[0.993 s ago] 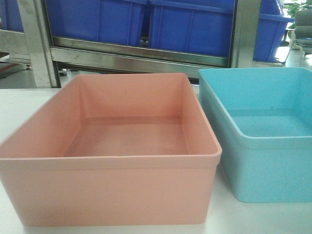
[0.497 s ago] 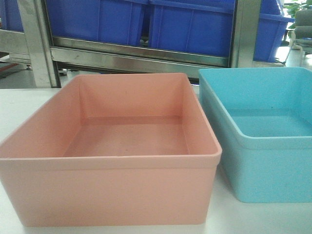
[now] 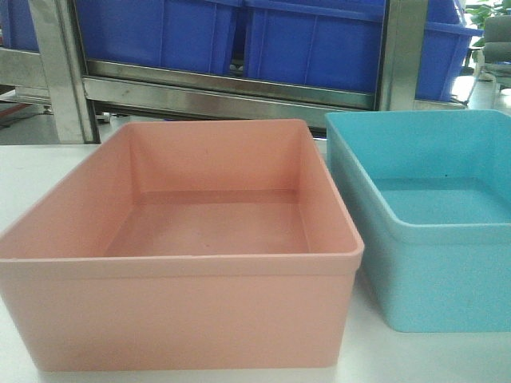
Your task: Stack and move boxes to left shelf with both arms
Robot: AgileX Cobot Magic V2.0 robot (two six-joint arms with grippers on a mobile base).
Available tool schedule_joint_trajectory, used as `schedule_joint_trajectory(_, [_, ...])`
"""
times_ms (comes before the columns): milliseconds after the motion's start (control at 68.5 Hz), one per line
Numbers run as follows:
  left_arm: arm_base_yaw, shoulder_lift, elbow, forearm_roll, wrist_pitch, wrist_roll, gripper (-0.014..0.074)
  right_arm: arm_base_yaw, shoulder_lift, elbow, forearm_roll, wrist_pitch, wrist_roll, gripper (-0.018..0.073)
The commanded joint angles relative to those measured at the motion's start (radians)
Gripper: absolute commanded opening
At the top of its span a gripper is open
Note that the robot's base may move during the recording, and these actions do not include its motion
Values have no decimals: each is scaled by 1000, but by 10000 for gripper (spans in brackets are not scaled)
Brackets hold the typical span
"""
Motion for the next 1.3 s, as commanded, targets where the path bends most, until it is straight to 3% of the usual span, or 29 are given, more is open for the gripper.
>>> schedule_joint_trajectory(0, [1,5,-27,-19,-76,1,352,-36,44,-106,-7,35,-43,440])
schedule_joint_trajectory(278, [1,5,-27,-19,-76,1,352,-100,218,-221,112,63,-162,440])
schedule_joint_trajectory(511, [1,5,-27,-19,-76,1,352,-103,305,-221,126,59,-179,430])
schedule_joint_trajectory(584, [1,5,-27,-19,-76,1,352,-105,313,-221,126,58,-179,377])
schedule_joint_trajectory(818, [1,5,-27,-19,-76,1,352,-112,314,-221,126,65,-179,18])
schedule_joint_trajectory(1096, [1,5,-27,-19,-76,1,352,-139,258,-230,134,103,-179,29])
schedule_joint_trajectory(1286, [1,5,-27,-19,-76,1,352,-187,196,-339,146,223,-179,29])
